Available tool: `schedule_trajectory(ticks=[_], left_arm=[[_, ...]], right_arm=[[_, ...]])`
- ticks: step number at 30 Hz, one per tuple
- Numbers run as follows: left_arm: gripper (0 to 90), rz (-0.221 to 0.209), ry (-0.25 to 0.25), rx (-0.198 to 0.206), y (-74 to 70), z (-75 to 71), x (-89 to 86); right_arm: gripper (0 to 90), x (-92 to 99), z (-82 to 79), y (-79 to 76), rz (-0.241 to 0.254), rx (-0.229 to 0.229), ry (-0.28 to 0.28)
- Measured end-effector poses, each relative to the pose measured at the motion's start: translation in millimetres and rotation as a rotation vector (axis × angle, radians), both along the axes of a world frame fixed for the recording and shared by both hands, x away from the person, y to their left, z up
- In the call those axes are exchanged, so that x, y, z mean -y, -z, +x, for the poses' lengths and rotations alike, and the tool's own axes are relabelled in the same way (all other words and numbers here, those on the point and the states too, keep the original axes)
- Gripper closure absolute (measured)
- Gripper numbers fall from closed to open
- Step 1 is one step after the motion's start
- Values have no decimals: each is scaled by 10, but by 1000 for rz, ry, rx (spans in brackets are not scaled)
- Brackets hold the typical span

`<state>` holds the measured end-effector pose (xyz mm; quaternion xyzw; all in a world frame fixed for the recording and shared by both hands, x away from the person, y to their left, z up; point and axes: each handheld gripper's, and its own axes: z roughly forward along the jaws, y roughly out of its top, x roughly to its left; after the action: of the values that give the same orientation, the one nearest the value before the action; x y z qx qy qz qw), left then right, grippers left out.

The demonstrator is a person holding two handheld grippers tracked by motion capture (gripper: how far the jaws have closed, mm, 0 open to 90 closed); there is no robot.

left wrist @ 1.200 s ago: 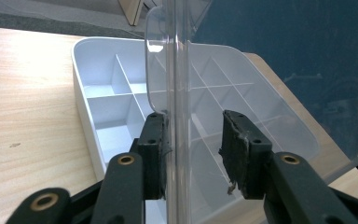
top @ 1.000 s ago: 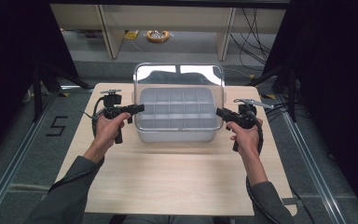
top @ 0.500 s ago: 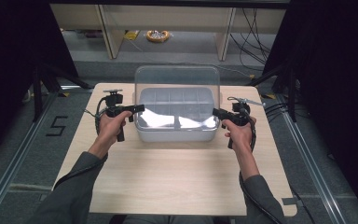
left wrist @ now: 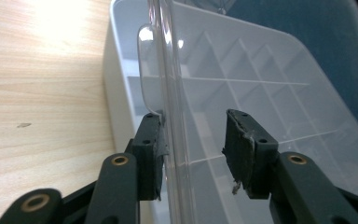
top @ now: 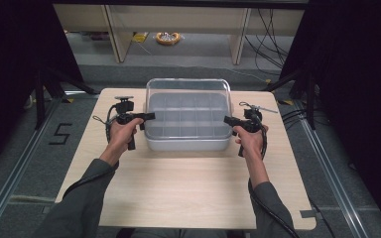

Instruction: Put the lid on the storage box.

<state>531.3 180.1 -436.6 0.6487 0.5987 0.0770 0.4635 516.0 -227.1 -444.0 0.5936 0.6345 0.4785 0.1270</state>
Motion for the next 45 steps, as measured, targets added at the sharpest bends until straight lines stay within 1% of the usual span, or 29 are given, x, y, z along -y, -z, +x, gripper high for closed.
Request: schedule_trajectory(ticks=[1, 2, 3, 5, 9, 10, 12, 13, 14, 16, 17, 18, 19, 20, 21, 22, 24, 28, 30, 31, 32, 33, 34, 38, 39, 41, 42, 44, 45], left_arm=[[576, -10, -11, 2, 5, 6, 7], [576, -6, -11, 3, 6, 9, 7], [576, 11, -1, 3, 3, 9, 2], [573, 20, -1, 1, 2, 11, 8], [570, 13, -6, -17, -25, 16, 11], [570, 8, -9, -10, -41, 9, 21], [568, 11, -9, -17, -77, -3, 21], [568, 7, -12, -5, -88, -4, 24], [567, 10, -11, -4, -96, -7, 23], [567, 10, -4, -15, -100, -19, 30], [567, 19, -3, -15, -96, -30, 34], [566, 19, -6, -17, -88, -36, 39], [566, 16, -1, -19, -79, -35, 35], [566, 16, -1, -19, -79, -35, 35], [565, 14, 2, -31, -59, -34, 36], [564, 10, 5, -37, -45, -32, 35], [564, 4, 4, -46, -28, -28, 33], [562, 5, 2, -47, -13, -22, 23], [560, 2, 0, -50, 4, -12, 21], [558, 0, -3, -51, 19, -10, 24], [557, 1, -8, -52, 31, -9, 28], [556, 0, -8, -52, 39, -7, 27], [555, 2, -6, -51, 40, -7, 26], [551, 6, -5, -42, 44, -10, 19], [551, 9, -5, -41, 43, -11, 19], [548, 14, -5, -30, 46, -11, 17], [546, 15, -4, -26, 50, -13, 16], [544, 21, -8, -19, 50, -18, 24], [543, 21, -10, -17, 51, -19, 27]], right_arm=[[628, -20, 0, 10, 1, -5, 10], [627, -54, -21, -8, 36, -53, 28], [625, -46, -8, 14, 25, -33, 17], [625, -43, -9, 39, 27, -42, 23], [624, -59, -22, 19, 47, -50, 32], [625, -54, -21, 13, 43, -35, 31], [628, -42, -29, -22, 45, -20, 31], [628, -42, -36, -47, 49, -25, 34], [629, -8, -16, -42, 16, 20, 9], [632, -38, -48, -88, 45, -19, 28], [632, -37, -50, -86, 43, -20, 29], [632, -4, -33, -63, 5, 14, 14], [632, -4, -34, -53, 10, 14, 15], [632, -6, -46, -53, 22, -5, 24], [631, 1, -47, -45, 28, -7, 21], [628, 10, -39, -29, 20, 1, 20], [625, 18, -40, -11, 26, -11, 22], [621, 13, -26, 8, 24, -4, 16], [620, -5, -29, 9, 42, -32, 29], [617, -67, -71, -34, 121, -118, 68], [612, -27, -27, 23, 63, -47, 42], [608, -37, -30, 32, 69, -59, 52], [608, -23, -16, 58, 54, -36, 47], [606, -32, -14, 45, 49, -37, 42], [606, -53, -25, 32, 73, -62, 51], [605, -59, -14, 43, 64, -45, 55], [605, -65, -15, 43, 69, -50, 57], [602, -33, 6, 65, 25, -12, 36], [600, -35, 6, 67, 28, -11, 32]])
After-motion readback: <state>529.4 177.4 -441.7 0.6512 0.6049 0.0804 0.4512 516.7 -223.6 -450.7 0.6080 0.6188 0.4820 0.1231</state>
